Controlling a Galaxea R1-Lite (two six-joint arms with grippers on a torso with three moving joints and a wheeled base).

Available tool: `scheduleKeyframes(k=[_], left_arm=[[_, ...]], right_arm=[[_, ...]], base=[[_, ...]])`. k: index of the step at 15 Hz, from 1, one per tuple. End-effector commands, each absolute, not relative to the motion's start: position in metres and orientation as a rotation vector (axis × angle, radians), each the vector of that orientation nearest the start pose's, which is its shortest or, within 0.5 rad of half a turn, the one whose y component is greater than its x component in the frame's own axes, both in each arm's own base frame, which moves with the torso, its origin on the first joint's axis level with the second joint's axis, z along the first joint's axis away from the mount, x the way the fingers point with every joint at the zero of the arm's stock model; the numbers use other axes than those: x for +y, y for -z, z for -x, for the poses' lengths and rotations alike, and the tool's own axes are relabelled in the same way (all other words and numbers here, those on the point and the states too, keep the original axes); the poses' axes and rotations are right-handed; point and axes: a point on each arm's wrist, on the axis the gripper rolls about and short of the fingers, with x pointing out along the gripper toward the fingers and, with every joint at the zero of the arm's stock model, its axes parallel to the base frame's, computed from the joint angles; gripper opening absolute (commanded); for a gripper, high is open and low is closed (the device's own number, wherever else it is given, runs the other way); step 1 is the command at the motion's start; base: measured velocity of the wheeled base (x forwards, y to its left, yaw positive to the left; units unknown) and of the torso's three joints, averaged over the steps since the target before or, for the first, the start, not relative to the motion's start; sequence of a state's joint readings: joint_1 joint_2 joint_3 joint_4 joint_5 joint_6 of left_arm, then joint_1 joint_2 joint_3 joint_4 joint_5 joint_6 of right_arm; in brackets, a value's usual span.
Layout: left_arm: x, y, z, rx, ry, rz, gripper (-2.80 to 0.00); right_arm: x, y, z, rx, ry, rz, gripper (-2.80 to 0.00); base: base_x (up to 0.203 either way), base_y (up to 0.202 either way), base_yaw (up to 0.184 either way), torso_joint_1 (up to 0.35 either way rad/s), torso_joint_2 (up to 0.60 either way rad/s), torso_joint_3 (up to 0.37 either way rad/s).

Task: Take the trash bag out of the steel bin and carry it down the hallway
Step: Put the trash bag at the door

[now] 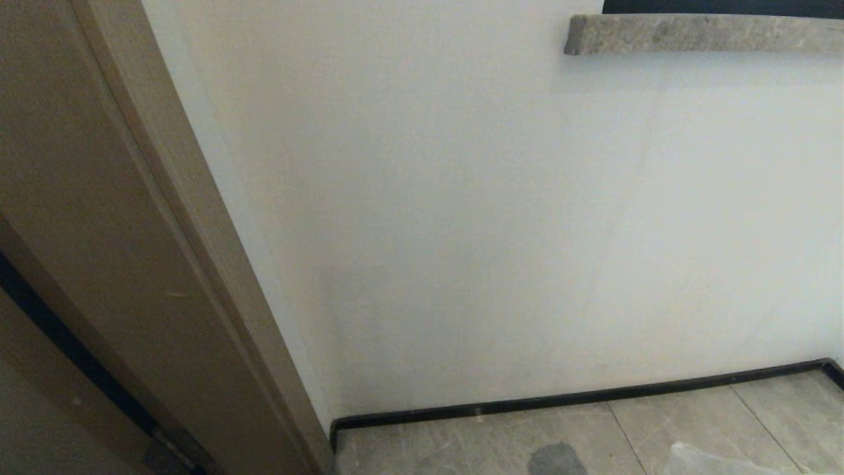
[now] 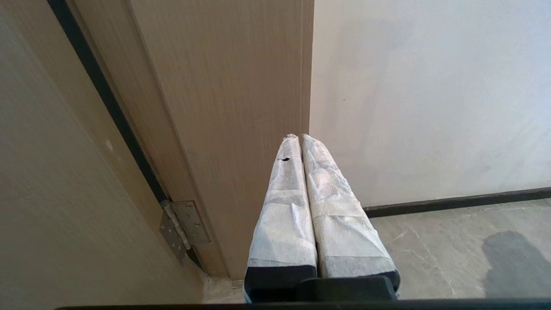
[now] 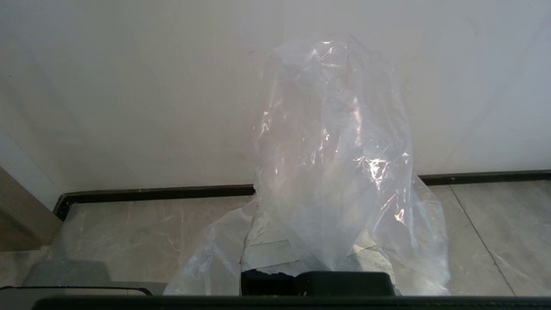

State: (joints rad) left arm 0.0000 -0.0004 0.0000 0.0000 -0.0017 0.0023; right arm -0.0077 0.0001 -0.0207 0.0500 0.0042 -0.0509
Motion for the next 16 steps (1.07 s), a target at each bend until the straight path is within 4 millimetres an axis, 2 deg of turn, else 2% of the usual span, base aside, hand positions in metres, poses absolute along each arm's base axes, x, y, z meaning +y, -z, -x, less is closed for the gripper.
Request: scheduleKeyframes(k=[1, 16], left_arm=[[0.0000, -0.0755, 0.0228, 0.000, 0.002, -0.002, -2.80], [0.0000, -0.0755, 0.0228, 0.000, 0.002, -0.002, -2.80]], right_arm=[[0.0003, -0.0758, 0.0244, 0.031, 0.002, 0.050, -2.80], [0.0003, -0.0762, 0.0245, 0.029, 0.001, 0.052, -2.80]], base=[[0.000, 0.000, 0.000, 0.000, 0.00, 0.000], [0.000, 0.000, 0.000, 0.000, 0.00, 0.000]])
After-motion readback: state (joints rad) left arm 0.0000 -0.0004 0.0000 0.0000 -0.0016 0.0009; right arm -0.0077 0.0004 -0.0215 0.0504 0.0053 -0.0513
